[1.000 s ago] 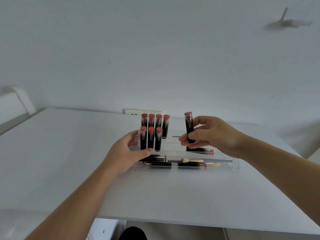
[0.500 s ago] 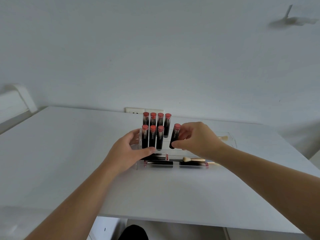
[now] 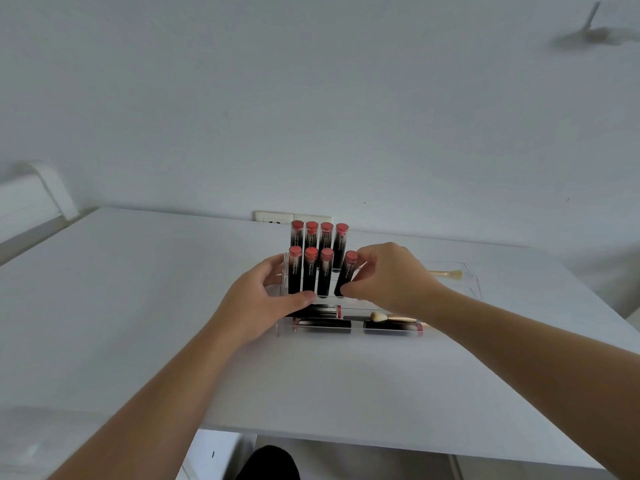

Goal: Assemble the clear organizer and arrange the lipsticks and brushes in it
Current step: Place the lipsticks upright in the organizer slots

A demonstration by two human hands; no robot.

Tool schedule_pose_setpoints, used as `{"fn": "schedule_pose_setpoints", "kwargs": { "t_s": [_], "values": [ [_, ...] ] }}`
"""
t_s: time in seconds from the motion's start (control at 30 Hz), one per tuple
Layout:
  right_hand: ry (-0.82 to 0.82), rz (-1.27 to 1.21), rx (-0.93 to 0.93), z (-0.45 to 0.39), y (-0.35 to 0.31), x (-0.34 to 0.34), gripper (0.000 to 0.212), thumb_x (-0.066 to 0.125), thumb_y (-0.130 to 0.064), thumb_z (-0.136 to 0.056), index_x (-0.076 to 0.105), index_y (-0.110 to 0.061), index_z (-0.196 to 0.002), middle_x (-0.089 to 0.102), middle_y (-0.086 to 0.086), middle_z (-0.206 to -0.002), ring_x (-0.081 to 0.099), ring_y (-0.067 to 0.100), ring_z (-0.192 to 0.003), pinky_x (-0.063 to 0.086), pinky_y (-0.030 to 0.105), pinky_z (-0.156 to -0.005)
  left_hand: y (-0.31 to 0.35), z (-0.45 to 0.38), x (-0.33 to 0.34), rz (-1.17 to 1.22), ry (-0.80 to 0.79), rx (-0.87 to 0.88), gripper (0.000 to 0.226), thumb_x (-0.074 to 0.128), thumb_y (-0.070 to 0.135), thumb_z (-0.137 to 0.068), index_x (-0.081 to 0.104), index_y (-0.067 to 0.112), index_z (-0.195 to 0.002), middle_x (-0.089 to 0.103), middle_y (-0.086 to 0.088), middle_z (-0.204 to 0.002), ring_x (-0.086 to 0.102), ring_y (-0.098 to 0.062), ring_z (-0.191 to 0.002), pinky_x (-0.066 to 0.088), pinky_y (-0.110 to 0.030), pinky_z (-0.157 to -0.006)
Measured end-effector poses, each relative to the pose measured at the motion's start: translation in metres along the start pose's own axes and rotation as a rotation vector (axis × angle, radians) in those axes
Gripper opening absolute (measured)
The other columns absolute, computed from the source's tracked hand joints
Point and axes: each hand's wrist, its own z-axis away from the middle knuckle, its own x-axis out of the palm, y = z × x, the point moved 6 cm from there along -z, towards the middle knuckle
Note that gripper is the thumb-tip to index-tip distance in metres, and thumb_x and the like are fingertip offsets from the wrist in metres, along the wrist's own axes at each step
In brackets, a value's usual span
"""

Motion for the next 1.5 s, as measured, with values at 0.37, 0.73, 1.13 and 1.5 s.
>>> {"fn": "schedule_pose_setpoints", "kwargs": {
  "t_s": [0.37,0.73,1.13,1.5],
  "values": [
    [-0.047,0.058,-0.016,0.001,-0.007,0.0,0.003,0.072,-0.031,-0.072,0.071,-0.032,-0.069,0.072,-0.017,-0.067,0.06,0.004,-0.055,0.044,0.022,-0.052,0.003,0.001,0.0,-0.018,0.014,0.0,0.078,0.086,0.052,-0.071,0.052,0.039,-0.14,0.063,0.025,-0.129,0.056,0.003,-0.123,0.043,-0.03,-0.105],
    [0.039,0.049,-0.009,0.001,-0.007,-0.009,0.027,0.076,-0.052,-0.067,0.068,-0.036,-0.087,0.073,-0.01,-0.072,0.066,0.005,-0.071,0.05,0.028,-0.062,0.002,0.001,0.0,-0.026,0.003,-0.002,0.08,0.086,0.053,-0.07,0.053,0.039,-0.141,0.063,0.027,-0.13,0.054,0.006,-0.124,0.042,-0.03,-0.106],
    [0.029,0.003,-0.086,-0.001,-0.018,-0.014,0.011,0.076,-0.031,-0.08,0.068,-0.038,-0.082,0.073,-0.014,-0.072,0.056,-0.008,-0.052,0.041,0.019,-0.057,-0.002,0.0,0.0,0.003,-0.013,0.01,0.066,0.087,0.053,-0.068,0.055,0.053,-0.126,0.062,0.043,-0.116,0.052,0.023,-0.113,0.04,-0.018,-0.094],
    [0.019,0.029,-0.091,-0.002,-0.022,-0.013,0.012,0.074,-0.029,-0.078,0.067,-0.038,-0.078,0.073,-0.014,-0.072,0.055,-0.007,-0.05,0.039,0.017,-0.054,-0.001,0.0,0.0,-0.001,-0.008,0.013,0.078,0.085,0.06,-0.065,0.055,0.045,-0.136,0.064,0.034,-0.123,0.054,0.012,-0.12,0.042,-0.026,-0.102]
  ]
}}
